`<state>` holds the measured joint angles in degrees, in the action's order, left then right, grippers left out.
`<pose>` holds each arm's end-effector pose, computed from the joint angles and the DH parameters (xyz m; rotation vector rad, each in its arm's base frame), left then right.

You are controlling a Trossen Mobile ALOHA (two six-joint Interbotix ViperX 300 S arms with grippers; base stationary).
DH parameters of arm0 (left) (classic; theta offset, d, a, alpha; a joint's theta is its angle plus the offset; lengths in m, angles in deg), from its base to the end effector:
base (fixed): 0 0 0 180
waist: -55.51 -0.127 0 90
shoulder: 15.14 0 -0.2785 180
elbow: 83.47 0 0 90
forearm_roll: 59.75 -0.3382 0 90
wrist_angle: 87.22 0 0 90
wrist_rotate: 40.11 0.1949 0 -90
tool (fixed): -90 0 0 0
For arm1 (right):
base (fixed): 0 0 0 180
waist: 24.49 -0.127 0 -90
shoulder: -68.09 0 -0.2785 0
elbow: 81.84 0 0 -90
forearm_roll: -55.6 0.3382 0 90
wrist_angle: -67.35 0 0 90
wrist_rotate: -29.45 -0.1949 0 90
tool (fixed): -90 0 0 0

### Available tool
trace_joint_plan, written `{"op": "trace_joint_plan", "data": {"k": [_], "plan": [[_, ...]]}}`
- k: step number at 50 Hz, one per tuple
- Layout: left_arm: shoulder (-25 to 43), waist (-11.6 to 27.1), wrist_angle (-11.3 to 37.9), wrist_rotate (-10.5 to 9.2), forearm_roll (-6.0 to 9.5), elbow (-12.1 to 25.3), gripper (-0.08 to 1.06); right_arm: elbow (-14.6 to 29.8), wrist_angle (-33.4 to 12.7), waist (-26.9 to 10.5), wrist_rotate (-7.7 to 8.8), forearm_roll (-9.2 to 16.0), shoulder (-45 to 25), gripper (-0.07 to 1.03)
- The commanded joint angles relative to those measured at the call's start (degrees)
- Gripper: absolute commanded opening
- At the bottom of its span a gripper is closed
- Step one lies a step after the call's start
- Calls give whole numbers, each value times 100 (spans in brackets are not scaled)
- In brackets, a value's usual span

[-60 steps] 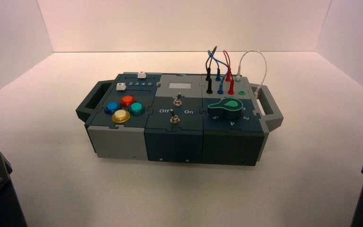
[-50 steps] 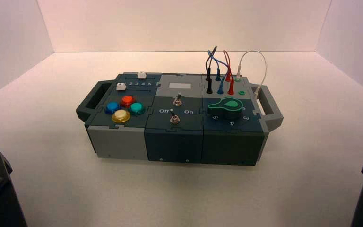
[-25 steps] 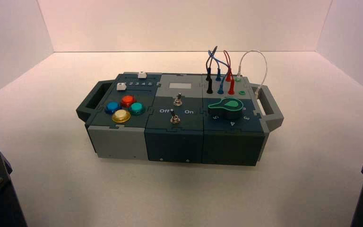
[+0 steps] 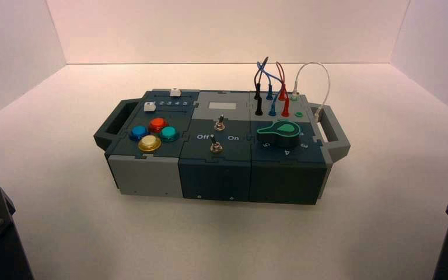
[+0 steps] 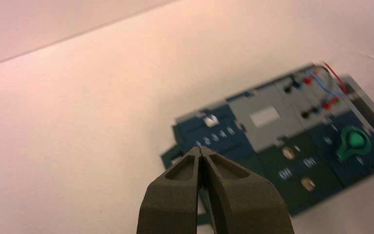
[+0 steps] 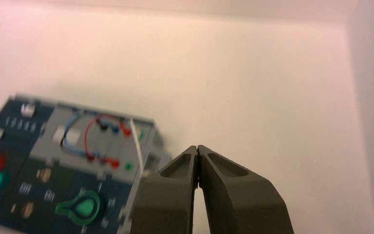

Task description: Turn the knob to position 1.

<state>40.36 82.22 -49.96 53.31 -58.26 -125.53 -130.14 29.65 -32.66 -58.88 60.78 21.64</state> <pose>0.2807 -0.1447 0.1747 0.2126 0.7609 -0.4721 0.2845 0.0517 0.1698 0.0081 0.7432 0.1730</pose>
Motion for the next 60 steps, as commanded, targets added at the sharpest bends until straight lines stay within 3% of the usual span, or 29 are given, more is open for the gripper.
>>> {"op": "trace_joint_plan", "data": {"k": [1,13,18,26,36,57,60], "plan": [[70,281,255,35,9,272,-3,343,-457,-18,35,202,-237,-2],[79,826,694,0,176,378,-3,738,-1345,-53,105,642,-422,-2],[97,914,747,-18,193,387,-3,809,-1512,-105,105,703,-448,-2],[141,1134,782,-79,299,360,-3,958,-1925,-404,105,923,-580,-2],[255,1494,782,-79,677,316,-3,984,-2030,-1081,70,1230,-984,-2],[290,1582,738,-88,721,141,-3,976,-2039,-1679,26,1521,-1503,-2],[290,1573,694,-88,729,70,-3,984,-2030,-1916,26,1626,-1740,-2]]}}
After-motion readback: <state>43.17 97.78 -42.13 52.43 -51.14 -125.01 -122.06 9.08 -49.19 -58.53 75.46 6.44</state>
